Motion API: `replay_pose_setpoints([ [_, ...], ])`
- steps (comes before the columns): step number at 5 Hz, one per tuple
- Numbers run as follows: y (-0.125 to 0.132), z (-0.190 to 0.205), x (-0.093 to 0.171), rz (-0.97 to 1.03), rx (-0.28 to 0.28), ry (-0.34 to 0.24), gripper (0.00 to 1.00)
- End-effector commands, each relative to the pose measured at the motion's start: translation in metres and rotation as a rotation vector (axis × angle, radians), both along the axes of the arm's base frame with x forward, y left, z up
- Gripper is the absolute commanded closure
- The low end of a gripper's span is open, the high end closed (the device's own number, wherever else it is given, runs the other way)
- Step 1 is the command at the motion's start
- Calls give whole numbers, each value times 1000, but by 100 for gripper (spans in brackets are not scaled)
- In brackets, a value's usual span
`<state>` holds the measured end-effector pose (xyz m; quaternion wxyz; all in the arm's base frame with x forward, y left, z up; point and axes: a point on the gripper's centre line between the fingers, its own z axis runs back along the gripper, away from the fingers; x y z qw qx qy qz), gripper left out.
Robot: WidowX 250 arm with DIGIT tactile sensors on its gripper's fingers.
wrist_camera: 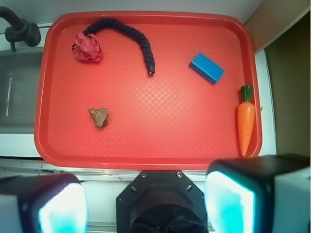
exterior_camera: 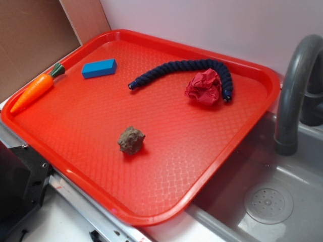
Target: Grab the rock.
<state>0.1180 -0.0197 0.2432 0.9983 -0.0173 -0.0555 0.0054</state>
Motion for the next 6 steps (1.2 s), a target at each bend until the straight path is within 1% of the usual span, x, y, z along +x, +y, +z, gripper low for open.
replay_pose_setpoints([
  [1,0,0,0,0,0,0,0],
  [2,-7,-11,10,71,4,-63,0],
  [3,-14,-24,25,107,12,-88,0],
  [4,-29,-53,45,29,-53,-50,0],
  [5,-41,-86,58,36,-38,-23,0],
  [6,-49,-110,61,-12,-70,41,0],
])
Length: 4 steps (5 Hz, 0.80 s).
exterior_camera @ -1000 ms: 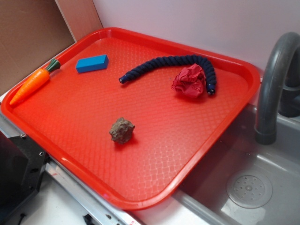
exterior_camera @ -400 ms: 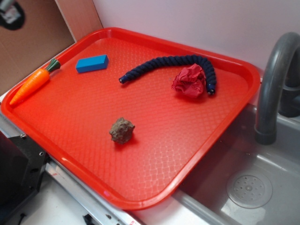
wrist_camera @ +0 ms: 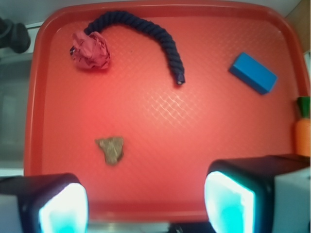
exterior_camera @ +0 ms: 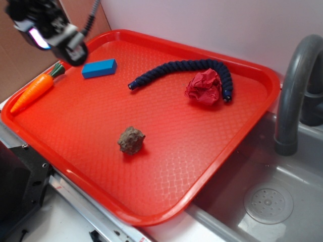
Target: Grab the rock.
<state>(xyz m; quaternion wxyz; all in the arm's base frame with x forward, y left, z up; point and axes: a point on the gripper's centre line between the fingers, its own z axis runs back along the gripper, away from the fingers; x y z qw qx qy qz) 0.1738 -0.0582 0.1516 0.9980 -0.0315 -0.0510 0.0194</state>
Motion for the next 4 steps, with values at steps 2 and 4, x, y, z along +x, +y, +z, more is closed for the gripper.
replay_pose_setpoints([
  [2,-25,-65,9,-77,44,140,0],
  [4,-36,-108,7,-139,84,245,0],
])
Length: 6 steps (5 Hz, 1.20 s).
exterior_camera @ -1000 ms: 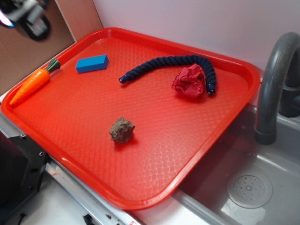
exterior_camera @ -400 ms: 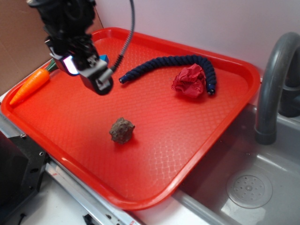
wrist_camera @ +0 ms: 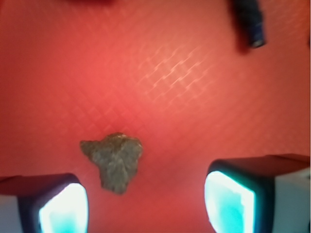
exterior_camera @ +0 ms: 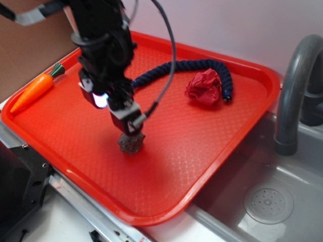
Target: Grab the rock.
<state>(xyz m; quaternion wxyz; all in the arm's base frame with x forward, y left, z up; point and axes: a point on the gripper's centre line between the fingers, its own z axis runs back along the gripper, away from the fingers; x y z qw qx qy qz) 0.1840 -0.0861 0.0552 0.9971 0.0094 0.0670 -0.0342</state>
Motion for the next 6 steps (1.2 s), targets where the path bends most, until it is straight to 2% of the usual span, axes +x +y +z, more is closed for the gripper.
replay_pose_setpoints([
  [1,-14,-22,-7,-55,1,28,0],
  [2,-15,-29,-6,-60,23,41,0],
  [3,-11,-30,-5,-34,29,36,100],
  [5,-7,-32,-6,-9,51,44,100],
  [6,0,-9,-4,28,5,-3,100],
])
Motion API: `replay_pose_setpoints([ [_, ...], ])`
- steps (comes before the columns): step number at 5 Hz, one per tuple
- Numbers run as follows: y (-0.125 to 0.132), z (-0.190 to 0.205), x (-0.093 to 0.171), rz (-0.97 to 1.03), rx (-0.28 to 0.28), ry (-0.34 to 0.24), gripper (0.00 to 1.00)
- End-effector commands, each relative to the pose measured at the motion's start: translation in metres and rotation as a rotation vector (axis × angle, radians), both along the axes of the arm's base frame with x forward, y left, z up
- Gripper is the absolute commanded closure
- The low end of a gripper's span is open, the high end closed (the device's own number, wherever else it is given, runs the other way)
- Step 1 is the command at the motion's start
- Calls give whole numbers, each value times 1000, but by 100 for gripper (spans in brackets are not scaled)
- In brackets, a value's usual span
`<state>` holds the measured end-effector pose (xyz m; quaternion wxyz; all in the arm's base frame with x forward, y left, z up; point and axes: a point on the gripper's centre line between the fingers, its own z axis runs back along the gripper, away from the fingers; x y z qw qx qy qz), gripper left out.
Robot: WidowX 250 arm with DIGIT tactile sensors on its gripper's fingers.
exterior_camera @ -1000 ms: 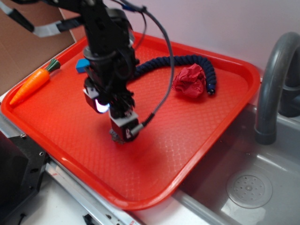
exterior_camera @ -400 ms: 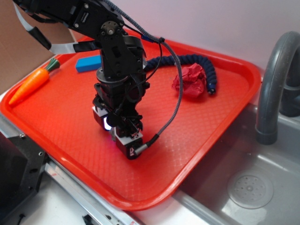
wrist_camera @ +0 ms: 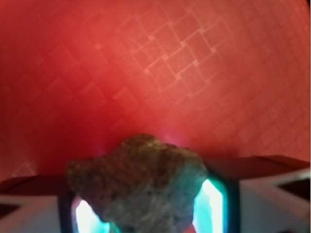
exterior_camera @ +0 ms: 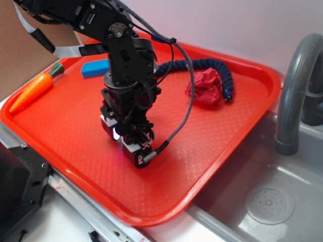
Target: Grab the rock.
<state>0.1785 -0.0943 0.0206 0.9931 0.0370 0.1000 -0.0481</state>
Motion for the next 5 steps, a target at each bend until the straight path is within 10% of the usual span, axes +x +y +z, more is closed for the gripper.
replay_pose_setpoints([
  [1,31,75,7,60,-153,-168,100],
  [4,79,207,-8,234,-128,-431,100],
  [5,83,208,-8,225,-110,-372,100],
])
